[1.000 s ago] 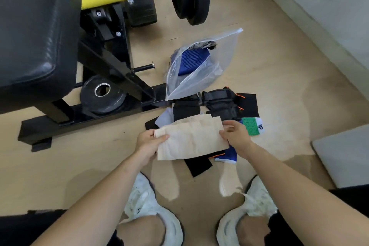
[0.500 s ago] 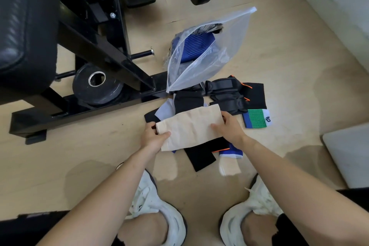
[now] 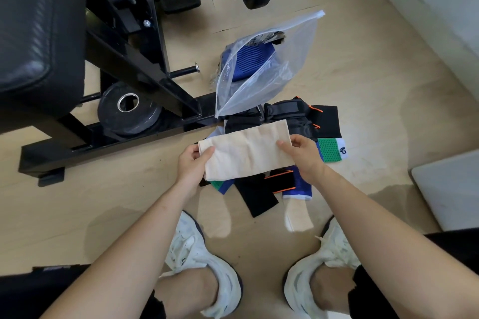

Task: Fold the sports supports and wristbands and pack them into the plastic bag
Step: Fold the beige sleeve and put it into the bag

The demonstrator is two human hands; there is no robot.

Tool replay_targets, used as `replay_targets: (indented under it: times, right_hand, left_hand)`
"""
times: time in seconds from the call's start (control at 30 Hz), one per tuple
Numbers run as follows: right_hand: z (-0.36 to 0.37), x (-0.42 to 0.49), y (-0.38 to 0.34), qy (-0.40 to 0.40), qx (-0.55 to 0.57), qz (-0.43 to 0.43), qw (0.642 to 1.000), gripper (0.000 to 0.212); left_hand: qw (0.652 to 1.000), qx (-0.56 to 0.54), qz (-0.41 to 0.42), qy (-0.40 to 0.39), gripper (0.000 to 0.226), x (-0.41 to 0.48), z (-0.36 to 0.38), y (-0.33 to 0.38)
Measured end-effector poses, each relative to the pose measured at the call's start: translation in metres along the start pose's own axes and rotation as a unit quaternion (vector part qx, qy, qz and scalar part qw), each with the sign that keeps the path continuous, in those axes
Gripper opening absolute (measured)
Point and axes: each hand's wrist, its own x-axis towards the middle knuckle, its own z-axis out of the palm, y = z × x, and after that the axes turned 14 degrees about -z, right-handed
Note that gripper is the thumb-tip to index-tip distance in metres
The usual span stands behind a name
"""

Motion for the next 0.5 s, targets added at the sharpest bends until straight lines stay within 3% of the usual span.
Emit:
replay_targets:
  times: [0.2, 0.37, 0.5]
  right_hand:
    - [0.015, -0.018, -0.005, -0.029, 0.027, -0.029, 0.999, 0.019]
    - [0.029, -0.031, -0.012, -0.070, 0.050, -0.027, 0.996, 0.024]
    - [0.037, -0.038, -0.019, -0.106, 0.067, -0.031, 0.992, 0.026]
  left_hand:
    - [0.999, -0.009, 0.009, -0.050, 0.033, -0.013, 0.021, 0.014]
    - [0.994, 0.037, 0.016, -0.098, 0.028, -0.030, 0.049, 0.019]
    - [0.987, -0.003, -0.004, -0.159, 0.025, -0.050, 0.061, 0.028]
